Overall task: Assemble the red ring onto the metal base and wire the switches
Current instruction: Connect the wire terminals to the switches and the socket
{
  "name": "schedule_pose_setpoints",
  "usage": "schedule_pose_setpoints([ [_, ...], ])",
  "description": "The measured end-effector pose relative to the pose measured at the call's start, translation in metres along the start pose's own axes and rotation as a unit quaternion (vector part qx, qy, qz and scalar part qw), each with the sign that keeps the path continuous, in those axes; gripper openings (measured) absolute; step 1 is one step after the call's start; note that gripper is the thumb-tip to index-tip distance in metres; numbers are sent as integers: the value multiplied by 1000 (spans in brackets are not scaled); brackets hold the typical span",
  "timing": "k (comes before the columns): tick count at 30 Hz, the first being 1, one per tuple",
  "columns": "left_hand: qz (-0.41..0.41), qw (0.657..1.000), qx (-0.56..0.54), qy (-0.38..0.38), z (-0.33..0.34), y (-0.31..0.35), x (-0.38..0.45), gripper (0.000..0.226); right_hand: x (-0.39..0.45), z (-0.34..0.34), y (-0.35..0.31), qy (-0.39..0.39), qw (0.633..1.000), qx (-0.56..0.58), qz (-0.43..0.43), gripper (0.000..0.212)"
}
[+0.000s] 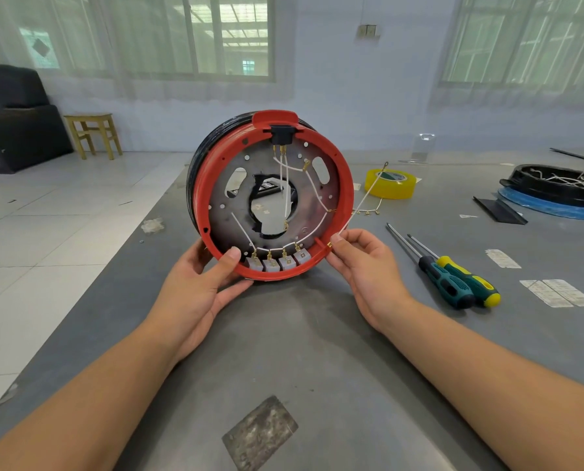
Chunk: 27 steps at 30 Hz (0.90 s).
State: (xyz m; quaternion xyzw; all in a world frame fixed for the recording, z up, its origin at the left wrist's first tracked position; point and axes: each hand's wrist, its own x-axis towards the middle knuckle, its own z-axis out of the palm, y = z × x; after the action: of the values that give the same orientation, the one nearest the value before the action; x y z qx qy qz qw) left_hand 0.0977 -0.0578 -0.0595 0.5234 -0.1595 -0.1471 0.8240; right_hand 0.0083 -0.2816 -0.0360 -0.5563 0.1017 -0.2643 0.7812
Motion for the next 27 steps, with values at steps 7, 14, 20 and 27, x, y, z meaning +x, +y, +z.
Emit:
schedule_pose_setpoints([
  [7,-25,999,-43,23,-2,-2,2,88,0,0,3,5,1000,-10,4,8],
  [14,-58,995,-73,16,5,-1,-2,85,1,-2,3,21,997,-70,-9,8],
  [20,-70,994,-82,21,8,3,-4,89,1,-1,4,19,993,-111,-24,10],
  [27,-65,994,-77,44,14,6,-7,87,3,-2,4,24,981,-185,-46,14],
])
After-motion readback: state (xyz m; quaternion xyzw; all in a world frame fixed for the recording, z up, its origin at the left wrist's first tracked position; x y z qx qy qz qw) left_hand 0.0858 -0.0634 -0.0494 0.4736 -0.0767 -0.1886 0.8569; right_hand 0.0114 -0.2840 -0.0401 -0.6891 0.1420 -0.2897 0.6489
